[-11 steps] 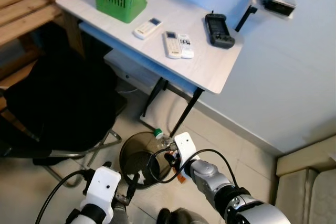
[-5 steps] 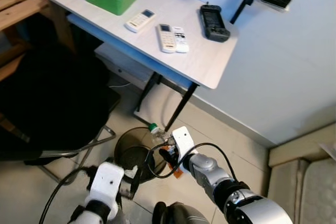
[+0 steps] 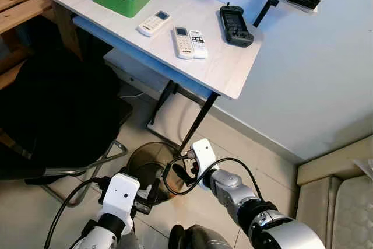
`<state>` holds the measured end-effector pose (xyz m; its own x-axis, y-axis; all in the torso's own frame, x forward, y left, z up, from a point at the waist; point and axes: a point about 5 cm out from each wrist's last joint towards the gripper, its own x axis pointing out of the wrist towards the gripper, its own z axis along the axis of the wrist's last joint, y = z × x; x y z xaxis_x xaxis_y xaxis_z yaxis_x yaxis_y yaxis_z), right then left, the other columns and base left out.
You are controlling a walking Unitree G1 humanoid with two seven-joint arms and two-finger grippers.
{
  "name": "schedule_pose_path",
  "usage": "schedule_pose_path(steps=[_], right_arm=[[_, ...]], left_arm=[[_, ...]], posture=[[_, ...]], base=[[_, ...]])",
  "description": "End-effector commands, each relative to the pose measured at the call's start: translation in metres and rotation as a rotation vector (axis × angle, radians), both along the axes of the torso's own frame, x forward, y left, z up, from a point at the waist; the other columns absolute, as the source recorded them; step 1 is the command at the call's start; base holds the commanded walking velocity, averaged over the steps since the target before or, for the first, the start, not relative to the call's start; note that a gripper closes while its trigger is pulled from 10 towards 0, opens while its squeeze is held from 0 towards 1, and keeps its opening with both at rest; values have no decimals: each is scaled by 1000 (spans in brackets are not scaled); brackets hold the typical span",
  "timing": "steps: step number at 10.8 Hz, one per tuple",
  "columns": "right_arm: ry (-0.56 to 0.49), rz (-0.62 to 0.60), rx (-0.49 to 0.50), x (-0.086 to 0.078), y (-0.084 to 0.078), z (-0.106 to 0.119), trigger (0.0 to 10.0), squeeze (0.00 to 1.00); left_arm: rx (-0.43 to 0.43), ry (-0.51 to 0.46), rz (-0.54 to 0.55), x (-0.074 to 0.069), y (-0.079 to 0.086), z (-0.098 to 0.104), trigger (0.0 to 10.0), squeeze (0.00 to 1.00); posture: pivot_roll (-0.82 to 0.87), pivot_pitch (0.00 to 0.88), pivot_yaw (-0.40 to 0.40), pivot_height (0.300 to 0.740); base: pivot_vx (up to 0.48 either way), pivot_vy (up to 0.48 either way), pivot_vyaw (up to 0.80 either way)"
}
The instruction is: Clean up the room
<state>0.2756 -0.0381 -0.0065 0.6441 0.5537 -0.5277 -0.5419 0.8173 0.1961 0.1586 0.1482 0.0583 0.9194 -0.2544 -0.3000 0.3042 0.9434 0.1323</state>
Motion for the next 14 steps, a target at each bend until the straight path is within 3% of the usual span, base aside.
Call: schedule_pose_path(steps=[1,2,3,4,7,9,10,11,13,14], right_arm=[[-31,86,150,-2,62,27,10000,1000],[-64,105,155,0,64,32,10000,1000],[-87,109,175,4,65,38,10000,0],[-126,76,202,13,60,45,10000,0],[-305,-87,224,40,17,66,10000,0],[-471,-290,193,49,-45,80,10000,0],[-534,-329,243,40,-68,85,10000,0],[-563,-366,215,34,-82,85,10000,0],[-593,-601,138,8,-137,84,10000,0],[-608,-684,134,-8,-156,86,10000,0]], left_arm=[[-17,25,-26,-3,-9,-5,10000,0],[-18,22,-28,-1,-10,-5,10000,0],[-19,20,-28,0,-10,-5,10000,0],[-19,15,-26,3,-10,-5,10000,0],[-9,-89,13,32,-6,9,10000,0],[-35,-230,74,58,5,35,10000,0],[-30,-274,104,62,12,45,10000,0],[-32,-300,125,65,16,51,10000,0],[-56,-368,137,75,21,71,10000,0],[-73,-393,147,74,21,77,10000,0]], posture=[[356,158,-245,727],[353,153,-244,727],[349,148,-243,727],[336,135,-238,727],[278,79,-204,727],[222,27,-162,727],[201,2,-135,727],[187,0,-121,727],[125,0,-71,727],[108,0,-63,727]], base=[[0,0,0],[0,0,0],[0,0,0],[0,0,0],[0,0,0],[0,0,0],[0,0,0],[0,0,0],[0,0,0],[0,0,0]])
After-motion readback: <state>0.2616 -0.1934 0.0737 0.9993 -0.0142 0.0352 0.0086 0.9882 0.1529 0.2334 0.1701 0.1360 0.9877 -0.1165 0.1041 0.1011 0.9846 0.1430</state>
